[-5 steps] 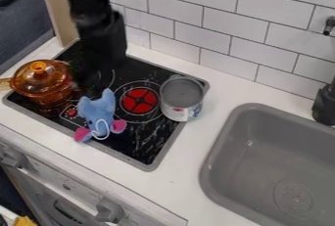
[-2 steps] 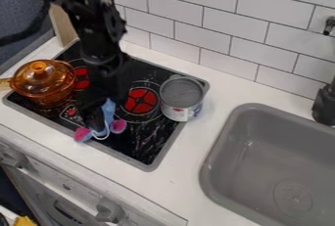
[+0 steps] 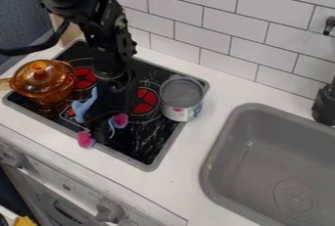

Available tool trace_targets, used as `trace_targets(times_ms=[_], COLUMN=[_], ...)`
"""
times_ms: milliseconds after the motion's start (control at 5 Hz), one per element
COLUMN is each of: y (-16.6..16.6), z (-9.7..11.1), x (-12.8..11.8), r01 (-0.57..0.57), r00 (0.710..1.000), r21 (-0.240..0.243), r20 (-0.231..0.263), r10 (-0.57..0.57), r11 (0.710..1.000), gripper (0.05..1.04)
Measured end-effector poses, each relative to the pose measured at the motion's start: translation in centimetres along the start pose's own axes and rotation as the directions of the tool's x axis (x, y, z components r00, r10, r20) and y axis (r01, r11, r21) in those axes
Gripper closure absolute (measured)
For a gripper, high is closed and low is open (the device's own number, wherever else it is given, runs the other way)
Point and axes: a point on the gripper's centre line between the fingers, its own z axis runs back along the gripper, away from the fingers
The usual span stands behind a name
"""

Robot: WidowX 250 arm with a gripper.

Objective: Move the elephant stuff toy to the top left corner of the stove

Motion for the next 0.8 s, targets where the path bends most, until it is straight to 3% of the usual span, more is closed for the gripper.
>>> trace_targets(times_ms=[400, 600, 800], y=[0.2, -0.7, -0.5], z=[-0.1, 0.3, 2.3], x=[-0.5, -0.5, -0.7], r01=[0.001, 0.002, 0.008], r00=[1.0, 1.0, 1.0], r21=[0.013, 0.002, 0.06], r20=[-0.016, -0.013, -0.018], r10=[-0.001, -0.002, -0.007], r11=[1.0, 1.0, 0.998], gripper=[0.675, 0.805, 0.852])
